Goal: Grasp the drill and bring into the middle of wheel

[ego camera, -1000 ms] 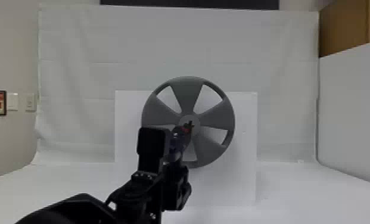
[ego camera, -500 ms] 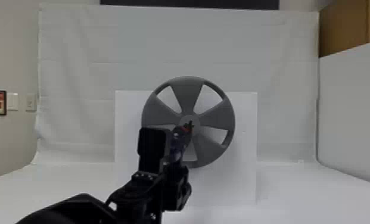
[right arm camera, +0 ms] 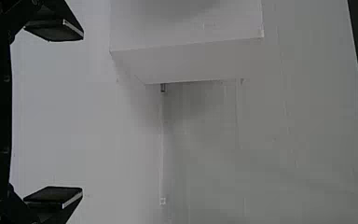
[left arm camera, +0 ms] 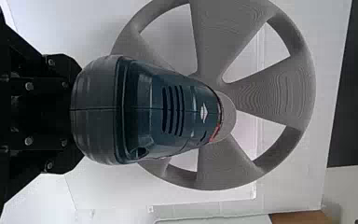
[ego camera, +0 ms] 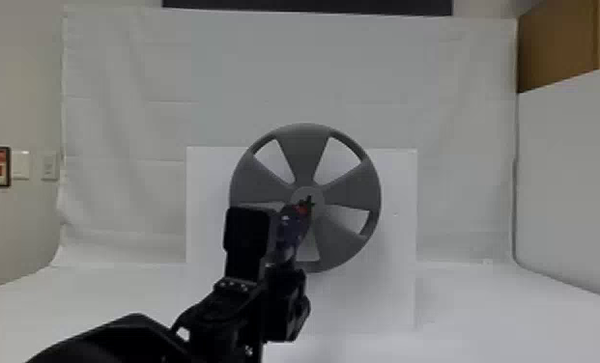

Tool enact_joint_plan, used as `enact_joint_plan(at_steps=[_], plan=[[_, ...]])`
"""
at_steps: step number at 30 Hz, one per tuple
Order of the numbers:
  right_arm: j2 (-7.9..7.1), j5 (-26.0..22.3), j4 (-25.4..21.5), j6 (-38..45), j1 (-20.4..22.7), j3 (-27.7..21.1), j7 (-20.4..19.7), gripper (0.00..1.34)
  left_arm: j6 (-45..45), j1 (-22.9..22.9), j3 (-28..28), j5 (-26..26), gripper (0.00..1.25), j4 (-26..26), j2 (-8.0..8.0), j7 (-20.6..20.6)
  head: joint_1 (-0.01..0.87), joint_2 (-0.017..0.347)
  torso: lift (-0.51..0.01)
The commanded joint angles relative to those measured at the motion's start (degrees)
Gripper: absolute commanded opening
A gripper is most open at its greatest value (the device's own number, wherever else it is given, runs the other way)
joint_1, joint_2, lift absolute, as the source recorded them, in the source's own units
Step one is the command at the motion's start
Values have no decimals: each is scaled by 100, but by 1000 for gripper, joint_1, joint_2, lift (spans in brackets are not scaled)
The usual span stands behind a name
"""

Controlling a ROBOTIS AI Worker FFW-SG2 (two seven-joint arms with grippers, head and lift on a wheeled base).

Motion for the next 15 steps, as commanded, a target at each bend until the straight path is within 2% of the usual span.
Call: enact_joint_plan(at_steps=[1,9,15], plan=[[0,0,0,6,0,0,0,1210,0,-6,-16,-15,29,0,0,-2,0,0,-406],[9,0,0,6,27,-17,0,1210,0,47,45,47,29,-18,-9,-73,0,0,-406],[26,0,0,6,44,-52,0,1210,-123,231,186,73,29,-316,9,-196,0,0,-406]])
